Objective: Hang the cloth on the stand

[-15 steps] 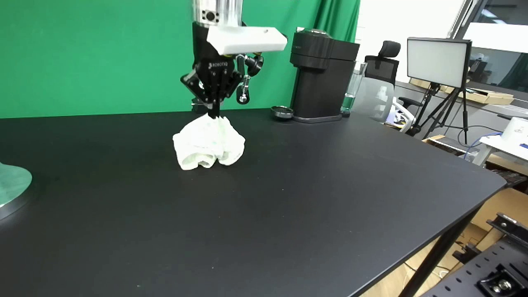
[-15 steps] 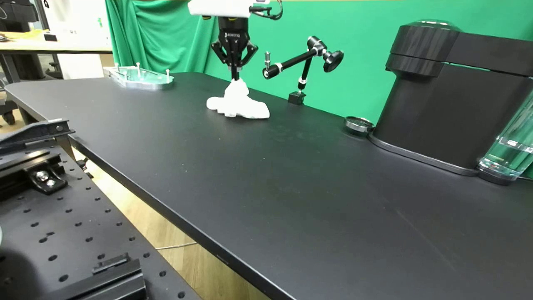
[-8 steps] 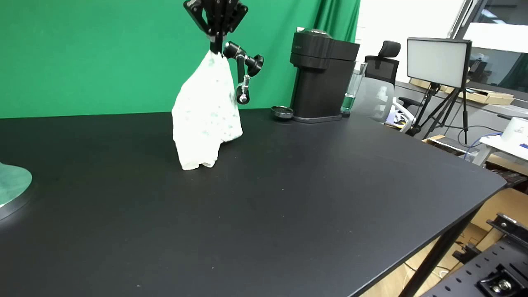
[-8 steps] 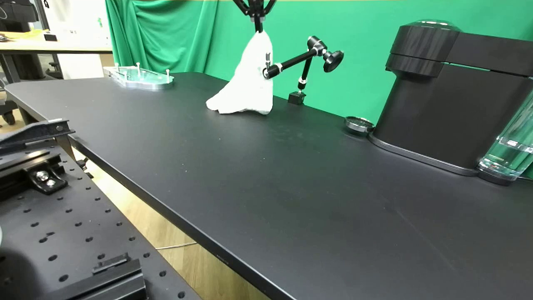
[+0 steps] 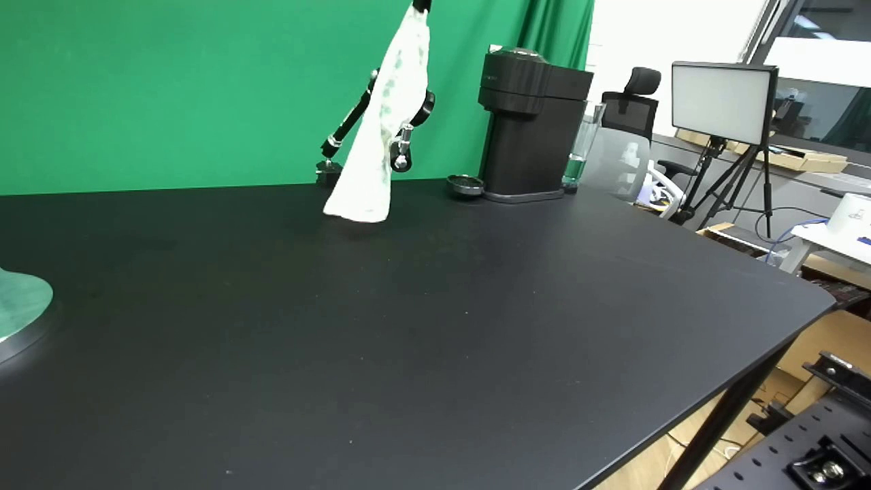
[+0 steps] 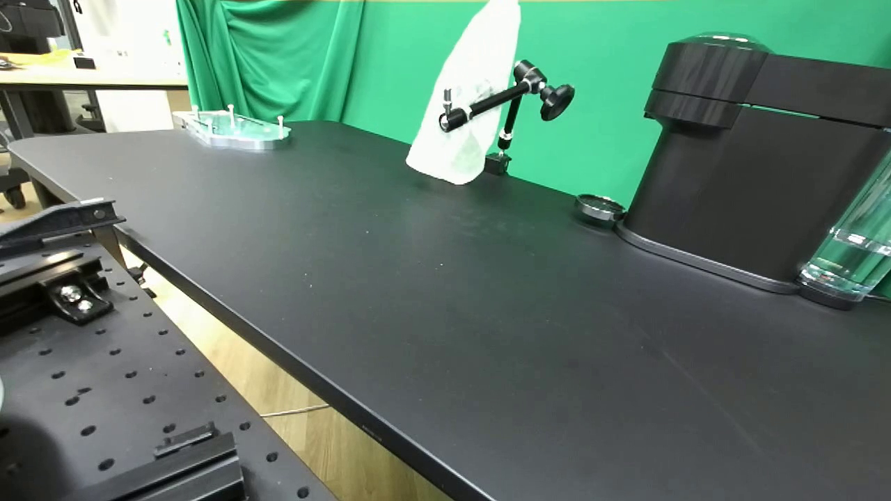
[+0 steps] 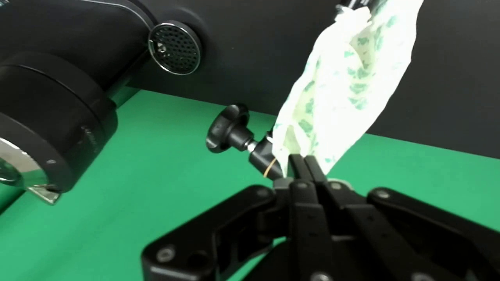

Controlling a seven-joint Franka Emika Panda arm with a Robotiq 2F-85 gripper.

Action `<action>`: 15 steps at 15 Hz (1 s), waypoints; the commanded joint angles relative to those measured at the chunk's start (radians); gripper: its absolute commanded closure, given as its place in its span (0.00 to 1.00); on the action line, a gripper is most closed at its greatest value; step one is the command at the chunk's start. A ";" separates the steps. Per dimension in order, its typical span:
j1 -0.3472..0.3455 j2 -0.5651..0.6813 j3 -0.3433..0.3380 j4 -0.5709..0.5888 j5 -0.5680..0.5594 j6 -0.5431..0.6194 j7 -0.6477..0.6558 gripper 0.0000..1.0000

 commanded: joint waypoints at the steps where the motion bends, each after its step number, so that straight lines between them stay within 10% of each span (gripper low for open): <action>1: -0.046 -0.031 -0.010 -0.038 -0.034 -0.003 0.062 1.00; 15: -0.109 -0.039 -0.026 -0.240 0.058 0.026 0.093 1.00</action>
